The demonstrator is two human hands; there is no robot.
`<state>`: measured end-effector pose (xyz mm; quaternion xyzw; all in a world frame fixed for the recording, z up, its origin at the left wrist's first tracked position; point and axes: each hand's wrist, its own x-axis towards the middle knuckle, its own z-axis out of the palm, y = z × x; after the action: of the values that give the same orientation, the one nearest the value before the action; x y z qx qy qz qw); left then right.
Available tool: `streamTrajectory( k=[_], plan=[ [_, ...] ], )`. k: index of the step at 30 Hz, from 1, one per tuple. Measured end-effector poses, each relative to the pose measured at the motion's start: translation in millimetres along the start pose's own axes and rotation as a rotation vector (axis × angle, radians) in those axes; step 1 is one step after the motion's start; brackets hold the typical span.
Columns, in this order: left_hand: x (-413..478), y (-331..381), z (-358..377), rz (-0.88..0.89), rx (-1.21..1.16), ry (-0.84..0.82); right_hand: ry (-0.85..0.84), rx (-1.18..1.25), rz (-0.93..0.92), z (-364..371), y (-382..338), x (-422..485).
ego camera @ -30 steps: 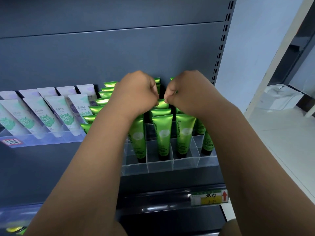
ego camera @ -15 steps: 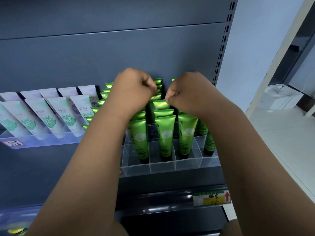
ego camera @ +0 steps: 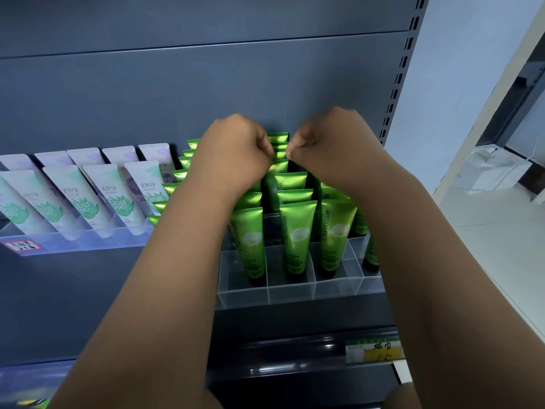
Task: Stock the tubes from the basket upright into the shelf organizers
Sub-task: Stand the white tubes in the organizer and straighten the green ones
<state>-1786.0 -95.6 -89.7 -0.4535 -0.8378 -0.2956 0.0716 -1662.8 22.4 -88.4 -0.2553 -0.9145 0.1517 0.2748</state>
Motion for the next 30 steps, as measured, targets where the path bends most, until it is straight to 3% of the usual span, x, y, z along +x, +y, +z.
streamTrajectory(
  k=[11,30],
  plan=[
    [6.9,-0.9,5.3,0.051,0.002,-0.066,-0.031,-0.052,0.078,7.8,-2.8,8.8],
    [12.8,3.5,15.0,0.061,-0.067,-0.071,-0.054,-0.125,0.049,2.1,2.3,2.7]
  ],
)
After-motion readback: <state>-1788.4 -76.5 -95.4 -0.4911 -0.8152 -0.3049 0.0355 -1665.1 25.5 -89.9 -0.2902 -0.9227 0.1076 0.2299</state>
